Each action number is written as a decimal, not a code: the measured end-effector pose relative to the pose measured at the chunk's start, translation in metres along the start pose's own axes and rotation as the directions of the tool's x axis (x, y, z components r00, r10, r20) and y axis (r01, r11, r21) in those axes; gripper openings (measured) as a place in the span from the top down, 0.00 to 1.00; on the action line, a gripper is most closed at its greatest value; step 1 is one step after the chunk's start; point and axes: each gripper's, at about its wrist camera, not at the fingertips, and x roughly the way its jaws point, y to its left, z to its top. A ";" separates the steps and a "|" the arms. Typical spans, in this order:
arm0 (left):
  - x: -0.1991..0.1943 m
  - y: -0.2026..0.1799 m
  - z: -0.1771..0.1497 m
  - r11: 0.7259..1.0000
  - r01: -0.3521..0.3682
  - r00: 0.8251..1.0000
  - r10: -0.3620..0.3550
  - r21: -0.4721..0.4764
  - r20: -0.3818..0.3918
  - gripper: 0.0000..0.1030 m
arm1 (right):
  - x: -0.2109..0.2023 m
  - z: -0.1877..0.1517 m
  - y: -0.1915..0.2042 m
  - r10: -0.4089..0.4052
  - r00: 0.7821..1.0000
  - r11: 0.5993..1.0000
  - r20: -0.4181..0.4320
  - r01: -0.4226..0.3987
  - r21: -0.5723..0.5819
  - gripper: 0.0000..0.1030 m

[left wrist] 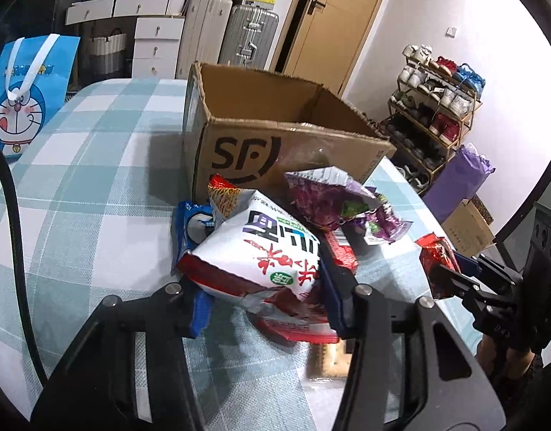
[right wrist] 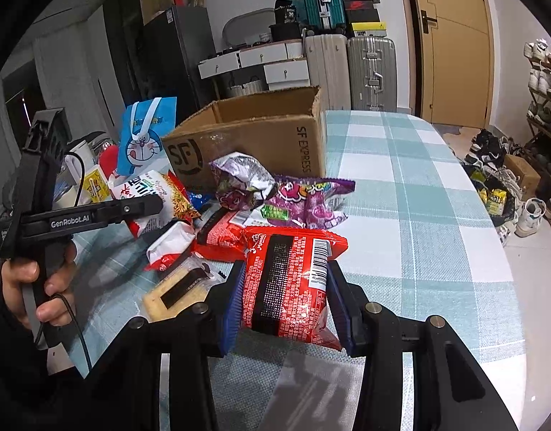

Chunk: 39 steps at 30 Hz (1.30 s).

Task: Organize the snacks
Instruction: 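Lift both held packets and carry them over the cardboard box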

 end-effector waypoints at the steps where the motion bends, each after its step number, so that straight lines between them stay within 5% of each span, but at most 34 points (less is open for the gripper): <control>1: -0.003 0.000 0.000 1.000 0.005 1.000 -0.005 -0.001 0.008 0.54 | -0.003 0.002 0.001 0.005 1.000 1.000 0.013 -0.005 0.001 0.58; 25: -0.069 -0.040 0.062 0.997 0.035 0.988 -0.046 0.076 0.150 0.54 | -0.015 0.099 0.008 0.101 0.985 0.995 0.137 -0.099 -0.018 0.58; 39: -0.041 -0.036 0.100 0.997 0.020 0.989 -0.030 0.068 0.145 0.54 | 0.019 0.144 0.007 0.135 0.983 0.991 0.125 -0.134 -0.012 0.58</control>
